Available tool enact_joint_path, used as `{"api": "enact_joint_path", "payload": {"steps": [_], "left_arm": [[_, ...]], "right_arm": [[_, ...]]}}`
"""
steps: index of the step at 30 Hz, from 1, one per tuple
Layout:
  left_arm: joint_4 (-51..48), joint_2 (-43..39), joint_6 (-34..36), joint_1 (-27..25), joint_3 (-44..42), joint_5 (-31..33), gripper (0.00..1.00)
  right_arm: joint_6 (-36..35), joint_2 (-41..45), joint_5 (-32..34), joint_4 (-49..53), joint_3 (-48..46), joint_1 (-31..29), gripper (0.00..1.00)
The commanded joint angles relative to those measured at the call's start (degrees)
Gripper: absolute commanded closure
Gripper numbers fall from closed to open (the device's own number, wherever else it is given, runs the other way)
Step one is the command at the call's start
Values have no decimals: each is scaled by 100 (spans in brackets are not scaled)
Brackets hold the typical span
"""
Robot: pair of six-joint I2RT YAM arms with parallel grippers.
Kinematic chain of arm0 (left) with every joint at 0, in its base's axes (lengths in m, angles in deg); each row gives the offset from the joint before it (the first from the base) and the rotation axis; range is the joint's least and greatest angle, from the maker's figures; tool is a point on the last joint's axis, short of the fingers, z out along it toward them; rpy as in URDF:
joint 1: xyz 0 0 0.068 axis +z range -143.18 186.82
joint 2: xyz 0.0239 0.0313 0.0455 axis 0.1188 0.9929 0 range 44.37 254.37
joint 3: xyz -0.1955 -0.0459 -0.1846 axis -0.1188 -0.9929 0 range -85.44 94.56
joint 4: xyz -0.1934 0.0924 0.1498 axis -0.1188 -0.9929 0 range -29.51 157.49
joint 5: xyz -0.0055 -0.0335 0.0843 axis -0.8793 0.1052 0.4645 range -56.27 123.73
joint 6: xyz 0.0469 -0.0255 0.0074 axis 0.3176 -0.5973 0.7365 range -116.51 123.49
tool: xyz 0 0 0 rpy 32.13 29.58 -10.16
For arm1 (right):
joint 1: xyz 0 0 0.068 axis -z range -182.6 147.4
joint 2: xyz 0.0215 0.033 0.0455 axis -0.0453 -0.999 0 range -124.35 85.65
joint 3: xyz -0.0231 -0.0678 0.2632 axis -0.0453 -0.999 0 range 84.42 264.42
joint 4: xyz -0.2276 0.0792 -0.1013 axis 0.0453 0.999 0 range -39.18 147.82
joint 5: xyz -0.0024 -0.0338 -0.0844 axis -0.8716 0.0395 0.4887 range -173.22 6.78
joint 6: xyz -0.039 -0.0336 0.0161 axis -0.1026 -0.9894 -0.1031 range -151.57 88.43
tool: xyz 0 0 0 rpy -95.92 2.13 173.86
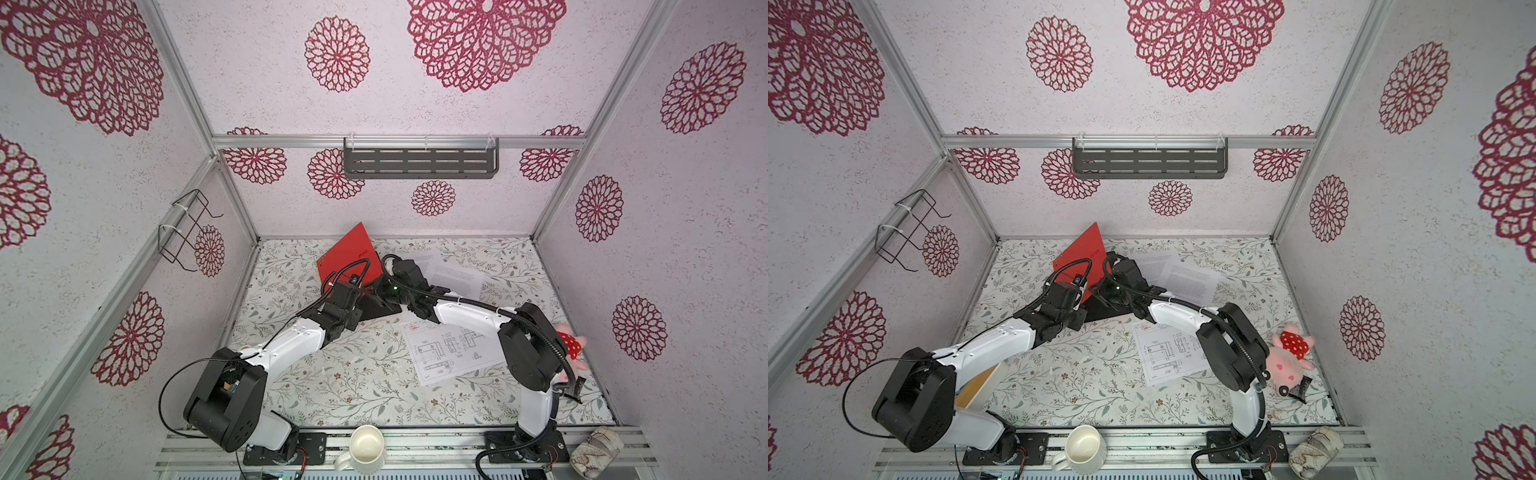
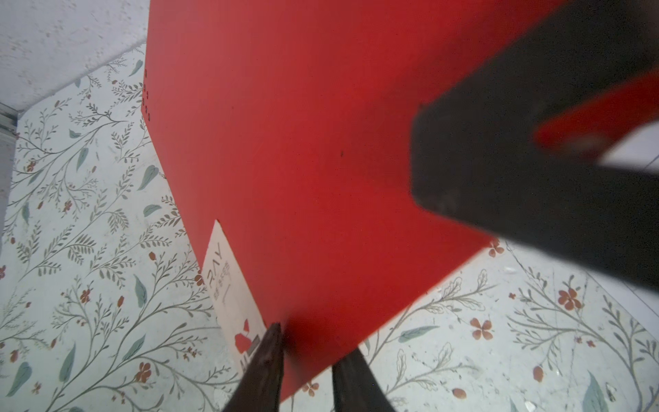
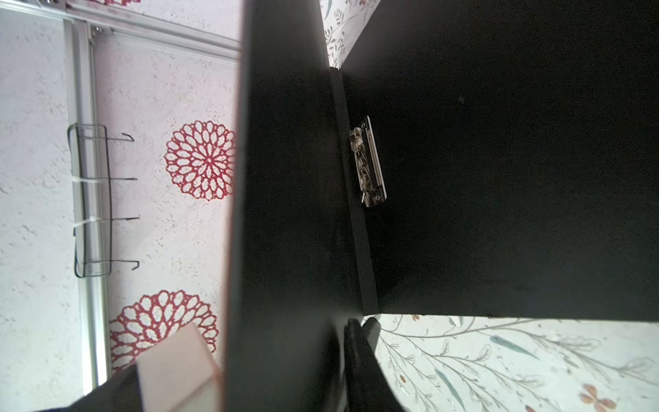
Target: Put the files into the folder
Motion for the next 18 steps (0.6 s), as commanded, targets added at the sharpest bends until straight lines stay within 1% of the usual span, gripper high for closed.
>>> {"api": "enact_joint_path", "payload": {"steps": [1, 4, 7, 13, 18], "left_arm": [[104, -240, 153, -30, 130, 210, 77], [130, -354, 201, -29, 130, 323, 79], [159, -486, 240, -25, 155, 459, 82], [133, -750, 267, -17, 338, 567, 85], [220, -711, 272, 82, 385, 461, 87]], "right_arm": [[-212, 429, -51, -204, 282, 41, 67], [-345, 526, 11, -186, 284, 41, 60], [-510, 699, 133, -130, 234, 58, 51], [-794, 1151, 397, -58, -89, 161, 43], [-870, 1522, 591, -99, -569, 350, 42]]}}
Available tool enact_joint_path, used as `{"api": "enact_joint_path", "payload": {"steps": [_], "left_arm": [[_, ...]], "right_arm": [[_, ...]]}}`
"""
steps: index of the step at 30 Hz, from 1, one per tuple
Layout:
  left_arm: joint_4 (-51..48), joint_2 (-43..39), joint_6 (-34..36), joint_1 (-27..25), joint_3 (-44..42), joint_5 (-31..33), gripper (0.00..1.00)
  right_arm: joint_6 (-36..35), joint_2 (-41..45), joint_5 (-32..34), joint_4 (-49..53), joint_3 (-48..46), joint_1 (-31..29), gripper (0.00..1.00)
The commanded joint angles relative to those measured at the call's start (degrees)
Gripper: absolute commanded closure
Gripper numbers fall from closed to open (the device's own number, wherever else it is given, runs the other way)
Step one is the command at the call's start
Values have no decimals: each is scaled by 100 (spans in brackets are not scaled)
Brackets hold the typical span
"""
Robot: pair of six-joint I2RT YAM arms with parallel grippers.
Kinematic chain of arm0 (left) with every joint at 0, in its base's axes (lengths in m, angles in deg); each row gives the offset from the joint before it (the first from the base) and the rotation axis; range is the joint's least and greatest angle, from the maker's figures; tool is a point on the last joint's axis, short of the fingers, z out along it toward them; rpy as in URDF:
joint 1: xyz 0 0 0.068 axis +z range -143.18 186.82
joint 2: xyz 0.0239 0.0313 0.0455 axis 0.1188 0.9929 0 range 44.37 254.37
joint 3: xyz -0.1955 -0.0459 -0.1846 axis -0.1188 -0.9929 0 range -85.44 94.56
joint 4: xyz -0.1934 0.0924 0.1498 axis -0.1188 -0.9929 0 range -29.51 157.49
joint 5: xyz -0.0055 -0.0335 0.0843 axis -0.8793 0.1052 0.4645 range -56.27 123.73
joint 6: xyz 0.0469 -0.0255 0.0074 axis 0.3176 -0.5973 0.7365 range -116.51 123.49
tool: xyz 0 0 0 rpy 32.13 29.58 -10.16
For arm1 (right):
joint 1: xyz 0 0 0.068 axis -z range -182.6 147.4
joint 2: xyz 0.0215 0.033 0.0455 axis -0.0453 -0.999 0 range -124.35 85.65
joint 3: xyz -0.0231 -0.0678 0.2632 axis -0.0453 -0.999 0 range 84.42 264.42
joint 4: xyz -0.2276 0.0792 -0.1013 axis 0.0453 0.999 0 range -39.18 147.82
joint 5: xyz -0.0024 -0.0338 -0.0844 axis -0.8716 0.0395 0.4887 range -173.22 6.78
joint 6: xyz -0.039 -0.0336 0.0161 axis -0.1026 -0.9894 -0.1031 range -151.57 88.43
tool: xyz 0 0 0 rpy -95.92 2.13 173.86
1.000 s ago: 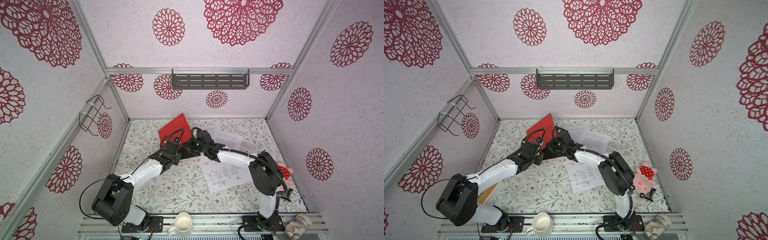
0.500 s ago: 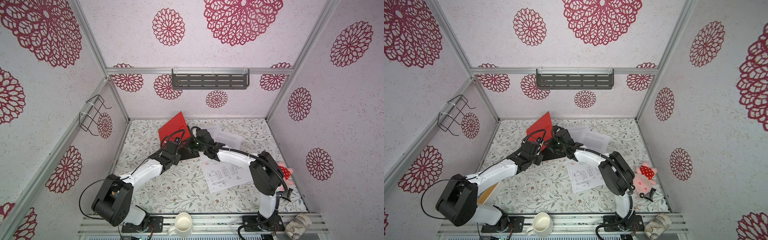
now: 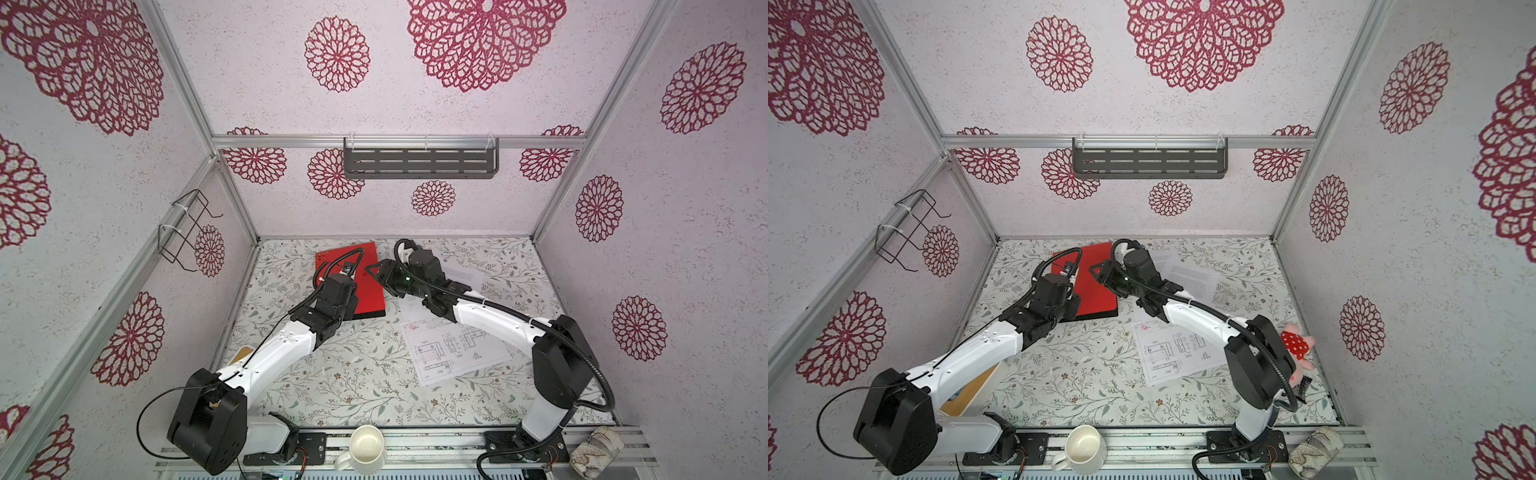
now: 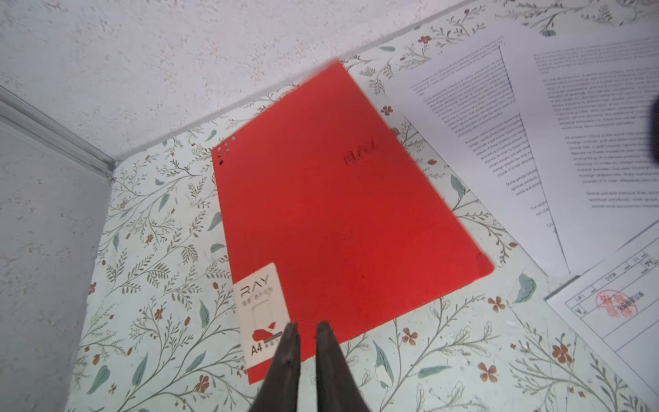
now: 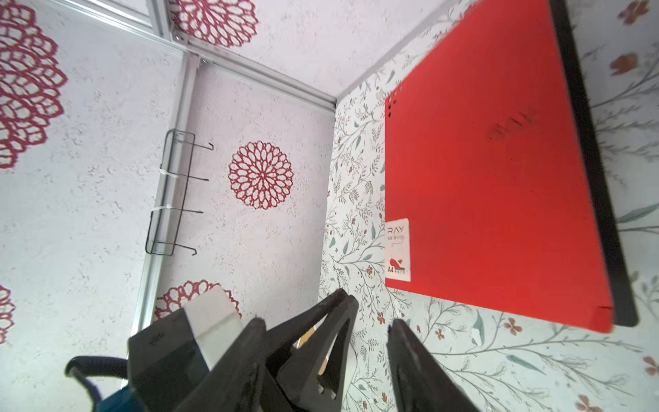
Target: Put the files into the folder
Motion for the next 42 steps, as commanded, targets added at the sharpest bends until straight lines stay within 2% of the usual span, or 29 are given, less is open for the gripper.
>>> {"api": "enact_joint_path", "payload": {"steps": [1, 4, 6, 7, 8, 9, 10, 12, 13, 14, 17, 21, 23, 32, 35, 38, 42], "left_arm": [[174, 24, 131, 82, 76, -88, 88], [382, 184, 115, 174, -17, -356, 88], [320, 265, -5, 260, 0, -499, 83], [262, 285, -46, 321, -4, -594, 78], [198, 286, -94, 366, 2, -650, 68], [103, 286, -193, 440, 3, -698, 52], [-36, 263, -339, 558, 12, -791, 41], [-330, 198, -556, 825, 33, -1505, 34], [-414, 132, -708, 909, 7, -1641, 31], [-460, 59, -852, 962, -68, -1699, 26], [-502, -92, -1033, 1025, -274, -1783, 19], [-826, -96, -1428, 1188, -314, -1609, 5], [-933, -39, -1593, 1391, -303, -1809, 1], [-1130, 408, -2015, 2292, -118, -2947, 2], [-1063, 882, -1988, 2688, 113, -3411, 2], [-1252, 1456, -1933, 2869, 539, -3656, 1], [-1304, 1743, -1912, 2936, 727, -3772, 1]], "right_arm": [[-243, 292, 248, -56, -229, 165, 42], [-363, 254, 252, 105, -360, 248, 42], [-386, 193, 202, 101, -495, 289, 42], [-379, 140, 176, 118, -525, 299, 42], [-395, 76, 139, 107, -540, 312, 42], [-404, -12, 80, 82, -527, 307, 41], [-396, -116, 28, 46, -494, 300, 41], [-400, -322, -54, 31, -398, 291, 41], [-395, -425, -94, 7, -346, 282, 41], [-382, -539, -139, -23, -296, 282, 41], [-381, -802, -186, -38, -123, 273, 41], [-396, -1077, -186, 110, 66, 273, 41], [-414, -1253, -164, 198, 176, 273, 40], [-838, -1913, -136, 637, 701, 264, 36], [-945, -2079, -95, 804, 843, 273, 36], [-1103, -2243, -54, 968, 1001, 277, 36], [-1213, -2415, 0, 1142, 1128, 282, 32]]}}
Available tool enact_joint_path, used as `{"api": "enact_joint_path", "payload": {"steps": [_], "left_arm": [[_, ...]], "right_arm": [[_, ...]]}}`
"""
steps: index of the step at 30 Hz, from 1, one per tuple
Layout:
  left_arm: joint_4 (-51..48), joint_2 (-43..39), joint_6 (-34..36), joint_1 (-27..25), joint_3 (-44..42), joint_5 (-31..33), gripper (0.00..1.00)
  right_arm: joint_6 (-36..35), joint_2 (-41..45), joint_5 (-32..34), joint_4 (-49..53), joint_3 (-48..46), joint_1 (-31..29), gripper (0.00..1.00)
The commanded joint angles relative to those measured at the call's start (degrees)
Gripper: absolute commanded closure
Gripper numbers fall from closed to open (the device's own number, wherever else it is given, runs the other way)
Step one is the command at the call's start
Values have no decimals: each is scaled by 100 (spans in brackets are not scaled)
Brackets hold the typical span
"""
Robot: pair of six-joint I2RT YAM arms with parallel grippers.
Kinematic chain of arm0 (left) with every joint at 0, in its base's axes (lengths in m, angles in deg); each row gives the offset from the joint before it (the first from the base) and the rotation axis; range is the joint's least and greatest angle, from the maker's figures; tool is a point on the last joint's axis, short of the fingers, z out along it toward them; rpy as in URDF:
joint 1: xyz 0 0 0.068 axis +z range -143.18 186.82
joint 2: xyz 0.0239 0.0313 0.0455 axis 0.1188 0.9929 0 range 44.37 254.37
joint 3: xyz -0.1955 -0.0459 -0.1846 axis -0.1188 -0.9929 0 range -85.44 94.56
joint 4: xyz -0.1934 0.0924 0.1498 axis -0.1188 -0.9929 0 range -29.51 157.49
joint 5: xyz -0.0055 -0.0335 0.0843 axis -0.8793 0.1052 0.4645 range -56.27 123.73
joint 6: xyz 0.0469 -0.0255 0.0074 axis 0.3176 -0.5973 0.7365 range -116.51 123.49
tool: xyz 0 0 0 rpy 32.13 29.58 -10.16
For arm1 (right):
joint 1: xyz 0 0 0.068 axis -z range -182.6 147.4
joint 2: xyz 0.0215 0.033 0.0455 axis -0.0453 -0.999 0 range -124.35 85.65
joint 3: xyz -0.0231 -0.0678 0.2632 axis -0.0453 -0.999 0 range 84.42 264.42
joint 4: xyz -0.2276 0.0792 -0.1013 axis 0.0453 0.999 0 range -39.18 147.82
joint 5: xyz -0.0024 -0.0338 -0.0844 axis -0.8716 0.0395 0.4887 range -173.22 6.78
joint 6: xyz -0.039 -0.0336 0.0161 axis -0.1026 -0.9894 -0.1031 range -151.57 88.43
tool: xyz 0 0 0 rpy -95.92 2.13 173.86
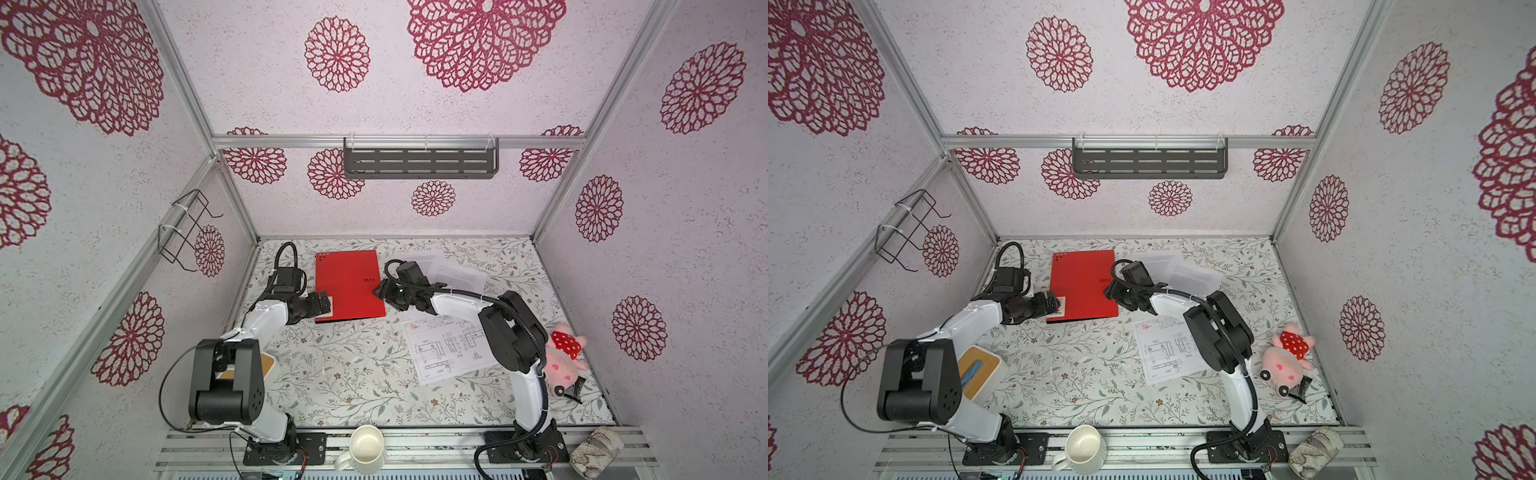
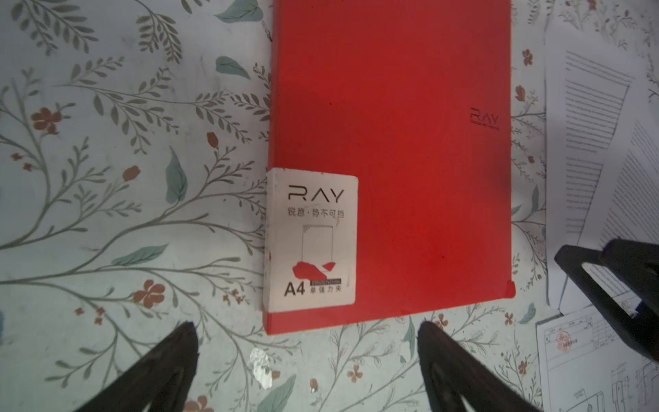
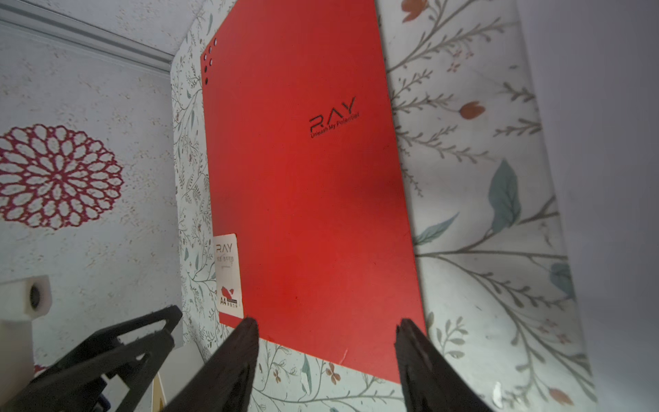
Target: Put the files into the folder
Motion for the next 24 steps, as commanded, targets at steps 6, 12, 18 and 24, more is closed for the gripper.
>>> {"api": "enact_joint_path", "payload": {"steps": [6, 12, 18, 24], "left_arm": [[-181, 913, 139, 172, 692, -694, 1], [-359, 1479, 341, 160, 1098, -500, 7], [-374, 1623, 359, 111, 1188, -556, 10], [-556, 1822, 512, -103, 1439, -581, 14]], "right_arm": [[-459, -731, 93, 412, 656, 13, 25], [-494, -1019, 37, 555, 939, 11, 25], [-463, -1323, -193, 547, 1197, -6, 25], [-427, -1349, -290, 568, 1151, -32, 25]]}}
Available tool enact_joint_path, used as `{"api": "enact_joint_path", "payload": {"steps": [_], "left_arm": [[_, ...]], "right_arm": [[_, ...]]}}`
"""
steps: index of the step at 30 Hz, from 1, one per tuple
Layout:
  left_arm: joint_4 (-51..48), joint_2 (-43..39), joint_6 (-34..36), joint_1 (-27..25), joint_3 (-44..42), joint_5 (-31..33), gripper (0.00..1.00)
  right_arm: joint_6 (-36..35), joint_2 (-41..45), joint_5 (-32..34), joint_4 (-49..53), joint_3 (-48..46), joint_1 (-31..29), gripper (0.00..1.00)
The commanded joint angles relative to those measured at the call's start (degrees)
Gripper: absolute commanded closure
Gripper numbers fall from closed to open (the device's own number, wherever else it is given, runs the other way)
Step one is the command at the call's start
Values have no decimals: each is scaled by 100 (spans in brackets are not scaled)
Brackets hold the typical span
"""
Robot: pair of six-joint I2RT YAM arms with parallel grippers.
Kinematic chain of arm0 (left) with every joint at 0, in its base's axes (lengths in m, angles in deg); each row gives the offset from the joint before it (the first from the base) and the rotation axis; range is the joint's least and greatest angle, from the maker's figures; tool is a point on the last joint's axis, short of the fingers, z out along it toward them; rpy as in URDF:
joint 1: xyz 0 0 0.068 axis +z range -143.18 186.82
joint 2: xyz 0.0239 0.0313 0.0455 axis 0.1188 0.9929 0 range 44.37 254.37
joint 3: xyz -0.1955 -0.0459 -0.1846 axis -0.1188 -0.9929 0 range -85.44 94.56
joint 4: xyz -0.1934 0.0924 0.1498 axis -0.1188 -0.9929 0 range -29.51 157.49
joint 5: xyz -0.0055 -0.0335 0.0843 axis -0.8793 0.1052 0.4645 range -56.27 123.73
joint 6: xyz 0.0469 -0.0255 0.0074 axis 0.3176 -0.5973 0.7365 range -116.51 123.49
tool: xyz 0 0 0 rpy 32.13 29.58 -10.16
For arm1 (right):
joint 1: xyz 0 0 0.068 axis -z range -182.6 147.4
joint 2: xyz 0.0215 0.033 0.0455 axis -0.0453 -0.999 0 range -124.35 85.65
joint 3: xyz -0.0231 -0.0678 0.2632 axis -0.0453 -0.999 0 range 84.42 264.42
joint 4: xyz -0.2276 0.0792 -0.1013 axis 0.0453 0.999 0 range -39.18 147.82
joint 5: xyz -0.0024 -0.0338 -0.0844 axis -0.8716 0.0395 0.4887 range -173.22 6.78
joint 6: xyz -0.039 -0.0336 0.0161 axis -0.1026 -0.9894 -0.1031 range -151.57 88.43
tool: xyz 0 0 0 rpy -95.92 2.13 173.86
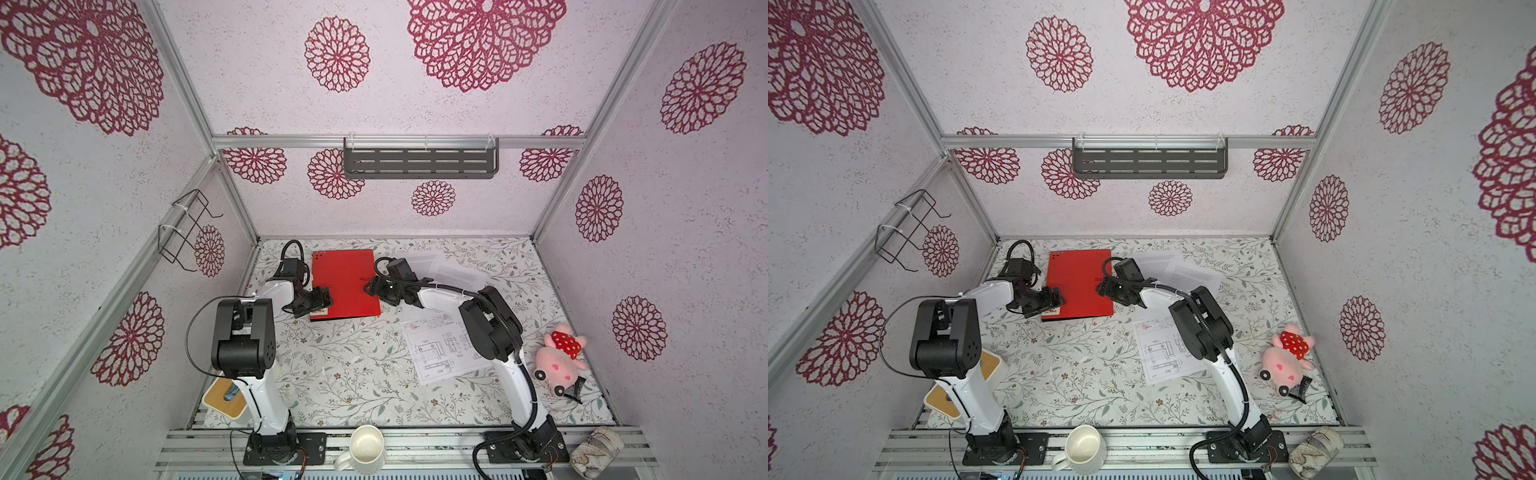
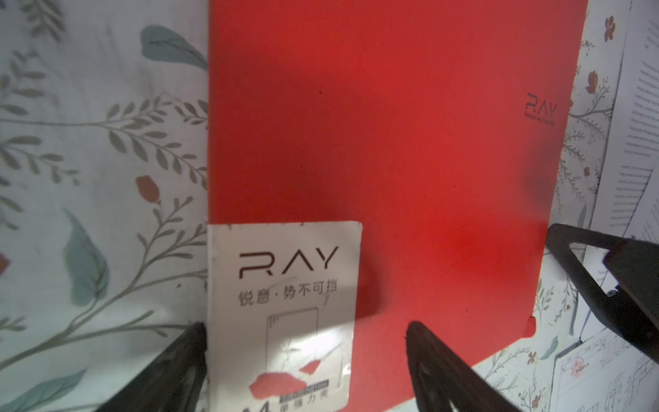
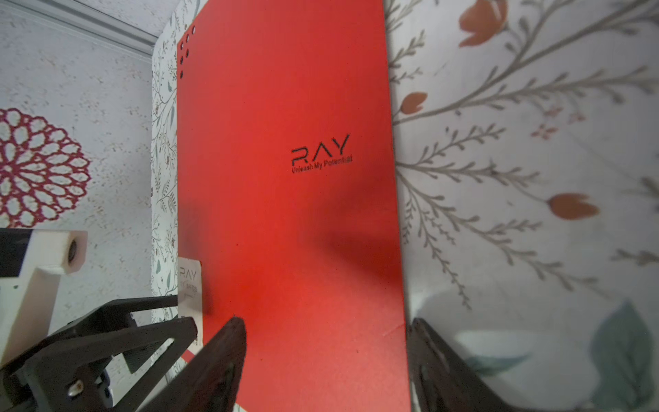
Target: Put the files into the folder
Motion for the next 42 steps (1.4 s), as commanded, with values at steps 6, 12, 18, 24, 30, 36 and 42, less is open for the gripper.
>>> {"api": "enact_joint_path", "payload": {"steps": [6, 12, 18, 24, 30, 36, 42], "left_arm": [[-115, 196, 205, -349, 234, -157, 15], [105, -522, -107, -835, -349, -399, 16], [255, -780, -359, -969, -670, -367, 17], [268, -1035, -460, -1135, -827, -334, 17], [368, -1191, -615, -1264, -1048, -266, 17], [366, -1249, -610, -1273, -1131, -228, 16], [434, -1281, -593, -1282, -1223, -179, 15]], "right_arm": [[265, 352, -410, -287, -852, -61, 30], [584, 1709, -362, -946, -2524, -311, 32], [639, 2129, -187, -1039, -2922, -347, 32], [699, 2366, -140, -1148, -3089, -408, 32], [916, 2620, -102, -1505, -3263, -407, 34], [1060, 2922, -85, -1751, -3448, -408, 37], [1152, 3108, -70, -1856, -3656, -400, 40]]}}
